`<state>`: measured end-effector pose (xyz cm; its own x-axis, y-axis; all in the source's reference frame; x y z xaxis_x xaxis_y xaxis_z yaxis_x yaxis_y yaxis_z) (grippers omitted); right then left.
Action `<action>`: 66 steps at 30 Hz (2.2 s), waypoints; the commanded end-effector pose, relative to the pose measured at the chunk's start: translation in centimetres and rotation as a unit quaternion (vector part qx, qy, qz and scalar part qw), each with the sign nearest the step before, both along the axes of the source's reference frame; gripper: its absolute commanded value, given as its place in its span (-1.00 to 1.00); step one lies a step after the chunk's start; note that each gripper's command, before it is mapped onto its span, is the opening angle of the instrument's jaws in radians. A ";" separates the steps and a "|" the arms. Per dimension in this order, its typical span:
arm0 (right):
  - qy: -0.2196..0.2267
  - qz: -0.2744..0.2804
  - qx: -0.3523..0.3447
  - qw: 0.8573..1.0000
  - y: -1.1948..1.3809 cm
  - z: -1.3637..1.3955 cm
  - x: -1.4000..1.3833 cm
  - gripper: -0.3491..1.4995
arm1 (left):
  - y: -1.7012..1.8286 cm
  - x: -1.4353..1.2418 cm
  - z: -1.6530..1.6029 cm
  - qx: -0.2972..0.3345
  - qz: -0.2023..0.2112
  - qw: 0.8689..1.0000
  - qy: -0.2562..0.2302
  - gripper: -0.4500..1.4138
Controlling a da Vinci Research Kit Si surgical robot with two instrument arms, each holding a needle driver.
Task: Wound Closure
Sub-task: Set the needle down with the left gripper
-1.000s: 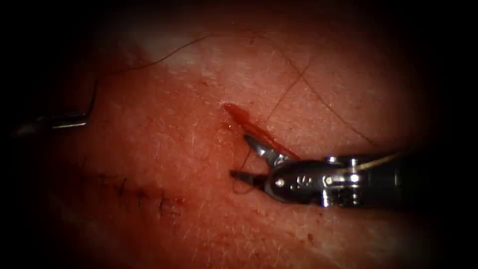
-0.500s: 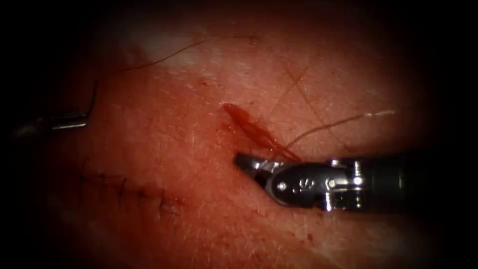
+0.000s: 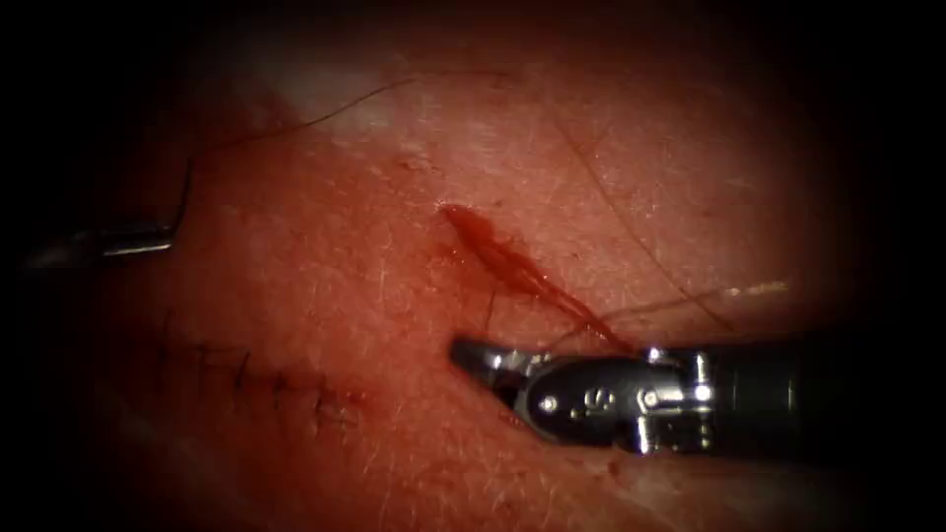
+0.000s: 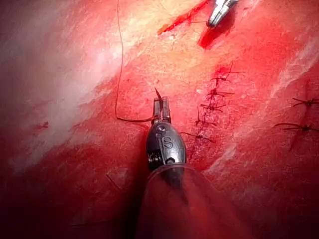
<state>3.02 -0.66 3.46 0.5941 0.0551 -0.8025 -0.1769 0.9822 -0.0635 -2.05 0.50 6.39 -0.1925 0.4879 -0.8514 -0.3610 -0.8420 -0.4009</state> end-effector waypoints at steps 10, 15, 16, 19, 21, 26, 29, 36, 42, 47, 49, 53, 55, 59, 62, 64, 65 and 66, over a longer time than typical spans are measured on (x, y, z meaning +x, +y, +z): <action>0.005 -0.021 0.011 1.000 -0.27 -0.08 0.18 -1.00 | -0.08 -0.05 0.08 0.001 0.001 1.000 0.000 -1.00; 0.007 -0.029 0.015 0.999 -0.33 -0.12 0.20 -1.00 | -0.08 -0.05 0.08 0.001 0.001 1.000 -0.001 -1.00; 0.007 -0.029 0.015 0.999 -0.34 -0.13 0.20 -1.00 | -0.07 -0.05 0.08 0.001 0.001 1.000 -0.001 -1.00; 0.009 -0.027 0.016 0.999 -0.34 -0.13 0.21 -1.00 | -0.03 -0.08 0.07 0.003 -0.001 1.000 0.000 -1.00; 0.019 -0.017 0.014 1.000 -0.33 -0.12 0.22 -0.38 | 0.06 -0.17 0.03 0.010 -0.004 1.000 0.000 -1.00; 0.020 0.001 0.008 1.000 -0.34 -0.14 0.23 0.67 | 0.26 -0.38 -0.08 0.007 0.003 1.000 0.000 -1.00; 0.020 0.006 0.012 1.000 -0.38 -0.19 0.21 0.74 | 0.41 -0.49 -0.14 0.000 0.007 1.000 0.003 -1.00; 0.017 0.009 0.014 1.000 -0.42 -0.27 0.12 0.78 | 0.81 -0.67 -0.16 -0.002 0.010 1.000 0.005 -1.00; 0.009 0.020 0.015 1.000 -0.39 -0.29 0.01 0.78 | 1.05 -0.77 -0.01 -0.009 0.008 1.000 0.014 -1.00; 0.006 0.029 0.021 0.999 -0.39 -0.32 -0.08 0.80 | 1.08 -0.82 0.09 0.028 -0.025 0.999 0.017 0.60; 0.007 0.030 0.023 0.999 -0.38 -0.33 -0.13 0.80 | 1.05 -0.83 0.10 0.053 -0.055 0.997 0.024 0.78; 0.003 0.034 0.026 0.999 -0.35 -0.34 -0.21 0.80 | 0.95 -0.83 0.04 0.062 -0.082 0.994 0.040 0.68; 0.001 0.035 0.025 0.999 -0.34 -0.35 -0.26 0.80 | 0.83 -0.83 -0.03 0.063 -0.088 0.993 0.046 0.69; -0.004 0.034 0.027 0.999 -0.32 -0.34 -0.32 0.80 | 0.68 -0.84 -0.15 0.070 -0.076 0.994 0.046 0.68; -0.009 0.035 0.027 0.999 -0.30 -0.33 -0.37 0.80 | 0.57 -0.85 -0.23 0.073 -0.072 0.994 0.046 0.59; -0.010 0.036 0.027 0.999 -0.29 -0.33 -0.39 0.80 | 0.53 -0.86 -0.27 0.074 -0.069 0.994 0.043 0.55; -0.010 0.039 0.029 0.999 -0.28 -0.34 -0.41 0.80 | 0.52 -0.88 -0.29 0.075 -0.066 0.994 0.040 0.51; -0.011 0.040 0.029 0.999 -0.27 -0.34 -0.42 0.80 | 0.51 -0.90 -0.31 0.077 -0.064 0.994 0.038 0.44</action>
<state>2.55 -0.86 3.07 0.6042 0.1483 -0.7829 -0.2550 0.9669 -0.0136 -2.93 1.06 5.99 -0.1807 0.6340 -0.7519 -0.4898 -0.7210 -0.4902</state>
